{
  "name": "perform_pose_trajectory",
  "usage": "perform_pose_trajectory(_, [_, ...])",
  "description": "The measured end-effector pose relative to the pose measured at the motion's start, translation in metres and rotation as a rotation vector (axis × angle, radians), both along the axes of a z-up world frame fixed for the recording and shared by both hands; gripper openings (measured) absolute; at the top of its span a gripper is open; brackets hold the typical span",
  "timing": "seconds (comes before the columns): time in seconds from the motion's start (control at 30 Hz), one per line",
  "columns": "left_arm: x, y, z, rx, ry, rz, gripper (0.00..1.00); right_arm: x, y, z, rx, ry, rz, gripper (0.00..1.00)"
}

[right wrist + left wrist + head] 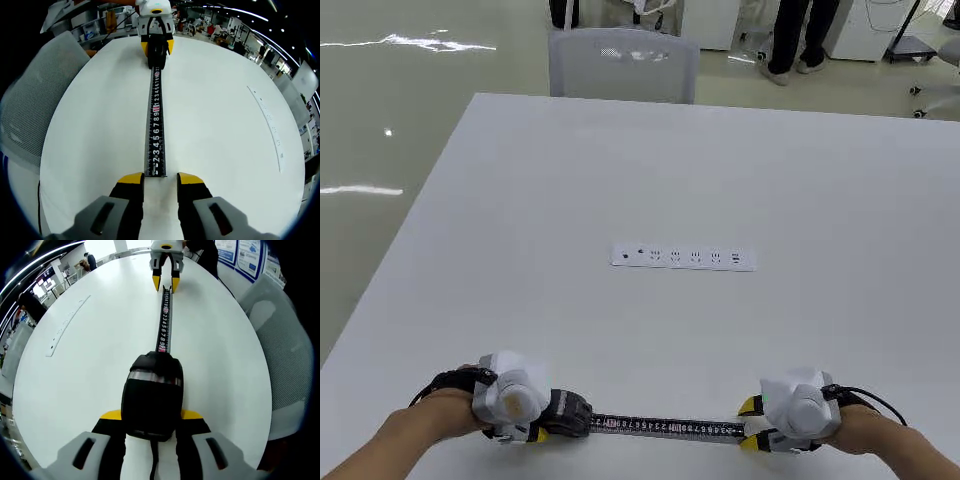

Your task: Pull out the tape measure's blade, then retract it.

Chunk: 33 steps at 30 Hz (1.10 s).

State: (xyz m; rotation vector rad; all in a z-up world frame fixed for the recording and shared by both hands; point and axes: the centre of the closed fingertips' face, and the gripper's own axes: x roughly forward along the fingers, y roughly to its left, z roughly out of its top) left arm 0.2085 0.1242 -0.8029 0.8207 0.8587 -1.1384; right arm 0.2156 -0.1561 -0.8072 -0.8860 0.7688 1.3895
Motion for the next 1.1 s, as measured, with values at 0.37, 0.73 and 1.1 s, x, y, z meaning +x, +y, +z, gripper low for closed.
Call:
perform_pose_trajectory(0.37, [-0.01, 0.012, 0.014, -0.042, -0.015, 0.098, 0.47, -0.01, -0.008, 0.007, 0.013, -0.002, -0.109, 0.39])
perform_pose_trajectory(0.73, [-0.022, 0.015, 0.023, -0.126, -0.01, 0.242, 0.59, -0.026, -0.013, 0.023, 0.09, 0.002, -0.298, 0.49])
perform_pose_trajectory(1.1, [-0.046, 0.017, 0.03, -0.179, -0.07, 0.397, 0.72, -0.05, -0.026, 0.027, 0.156, -0.054, -0.49, 0.59])
